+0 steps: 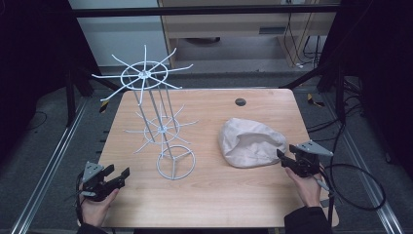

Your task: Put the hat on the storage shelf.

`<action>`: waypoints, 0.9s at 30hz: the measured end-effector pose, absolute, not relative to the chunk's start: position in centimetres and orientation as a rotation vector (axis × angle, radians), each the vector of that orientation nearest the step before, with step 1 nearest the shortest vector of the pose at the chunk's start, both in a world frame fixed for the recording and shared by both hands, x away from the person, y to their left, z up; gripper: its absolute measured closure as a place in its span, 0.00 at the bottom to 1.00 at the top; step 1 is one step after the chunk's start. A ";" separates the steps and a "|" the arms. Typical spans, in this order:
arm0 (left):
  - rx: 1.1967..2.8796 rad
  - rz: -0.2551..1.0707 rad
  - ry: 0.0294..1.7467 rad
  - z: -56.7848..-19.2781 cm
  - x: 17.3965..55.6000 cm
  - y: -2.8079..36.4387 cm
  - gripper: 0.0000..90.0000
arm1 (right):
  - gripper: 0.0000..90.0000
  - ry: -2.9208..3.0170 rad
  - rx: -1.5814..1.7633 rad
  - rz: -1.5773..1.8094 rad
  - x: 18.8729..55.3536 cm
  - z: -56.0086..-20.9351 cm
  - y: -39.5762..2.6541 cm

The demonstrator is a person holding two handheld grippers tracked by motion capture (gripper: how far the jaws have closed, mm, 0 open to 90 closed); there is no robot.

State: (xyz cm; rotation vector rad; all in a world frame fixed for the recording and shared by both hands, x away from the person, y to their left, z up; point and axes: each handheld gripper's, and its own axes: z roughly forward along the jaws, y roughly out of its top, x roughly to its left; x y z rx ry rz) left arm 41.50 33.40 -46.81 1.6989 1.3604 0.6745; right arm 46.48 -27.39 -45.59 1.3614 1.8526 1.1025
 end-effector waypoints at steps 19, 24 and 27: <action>1.724 0.678 1.373 -47.0 41.8 33.3 0.43 | 0.56 1.905 1.360 1.062 50.5 -47.1 -27.3; 1.726 0.673 1.376 -47.0 41.9 33.4 0.44 | 0.55 1.906 1.327 1.061 51.1 -47.4 -27.0; 1.728 0.671 1.376 -47.0 41.9 33.4 0.44 | 0.60 1.916 1.322 1.039 51.4 -47.6 -26.9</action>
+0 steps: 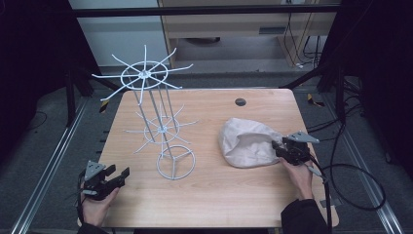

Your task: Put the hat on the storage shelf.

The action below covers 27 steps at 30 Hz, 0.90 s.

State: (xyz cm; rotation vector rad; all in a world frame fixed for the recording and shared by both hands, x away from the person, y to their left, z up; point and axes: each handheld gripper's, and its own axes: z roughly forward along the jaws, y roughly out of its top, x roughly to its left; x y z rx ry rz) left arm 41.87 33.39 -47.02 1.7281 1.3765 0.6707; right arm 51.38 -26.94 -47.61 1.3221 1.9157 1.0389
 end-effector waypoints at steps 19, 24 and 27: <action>1.737 0.668 1.376 -47.0 41.9 33.5 0.45 | 1.00 1.990 1.322 0.983 50.8 -47.2 -26.9; 1.733 0.671 1.377 -47.0 41.7 33.5 0.45 | 1.00 2.012 1.312 0.989 49.9 -46.8 -26.5; 1.730 0.674 1.375 -46.9 41.6 33.5 0.45 | 1.00 2.032 1.292 1.004 48.6 -46.3 -26.5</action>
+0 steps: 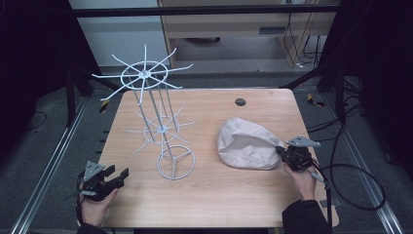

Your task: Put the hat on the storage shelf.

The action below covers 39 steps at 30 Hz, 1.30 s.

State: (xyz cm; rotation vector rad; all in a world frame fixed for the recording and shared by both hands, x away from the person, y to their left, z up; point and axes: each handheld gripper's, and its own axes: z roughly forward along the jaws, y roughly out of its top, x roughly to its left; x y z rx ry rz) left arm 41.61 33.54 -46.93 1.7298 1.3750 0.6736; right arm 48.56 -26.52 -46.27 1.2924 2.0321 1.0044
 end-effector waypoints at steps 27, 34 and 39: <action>1.740 0.661 1.368 -46.9 41.4 33.5 0.50 | 1.00 2.139 1.266 1.092 41.3 -45.4 -23.8; 1.743 0.660 1.367 -46.9 41.4 33.4 0.50 | 1.00 2.168 1.259 1.117 40.2 -45.6 -23.0; 1.751 0.662 1.368 -46.9 41.4 33.4 0.49 | 1.00 2.179 1.277 1.143 39.5 -45.7 -22.5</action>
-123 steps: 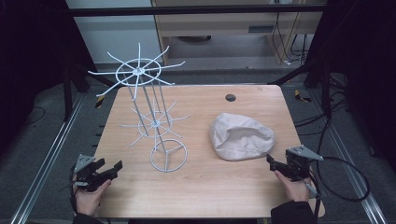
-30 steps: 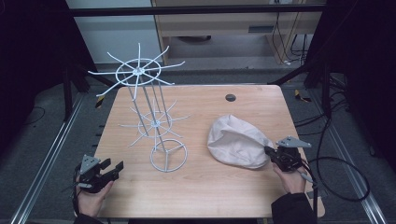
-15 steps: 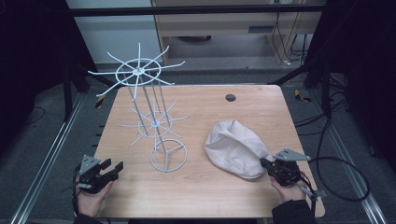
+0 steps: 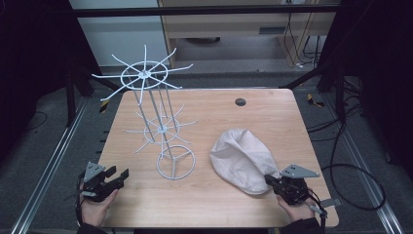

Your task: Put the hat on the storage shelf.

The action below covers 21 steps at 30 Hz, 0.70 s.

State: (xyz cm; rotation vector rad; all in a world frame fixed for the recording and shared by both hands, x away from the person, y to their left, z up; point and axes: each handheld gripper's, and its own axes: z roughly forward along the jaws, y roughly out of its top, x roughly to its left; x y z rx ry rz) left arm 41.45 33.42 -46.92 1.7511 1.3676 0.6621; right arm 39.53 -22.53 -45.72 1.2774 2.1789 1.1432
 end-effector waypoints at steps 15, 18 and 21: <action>1.771 0.656 1.374 -47.2 41.7 33.3 0.44 | 0.83 2.140 1.225 1.129 39.2 -43.3 -22.7; 1.772 0.653 1.373 -47.2 41.7 33.3 0.43 | 0.80 2.142 1.220 1.117 39.3 -42.9 -22.4; 1.783 0.651 1.381 -47.3 41.9 33.4 0.42 | 0.76 2.171 1.211 1.096 39.7 -42.2 -21.9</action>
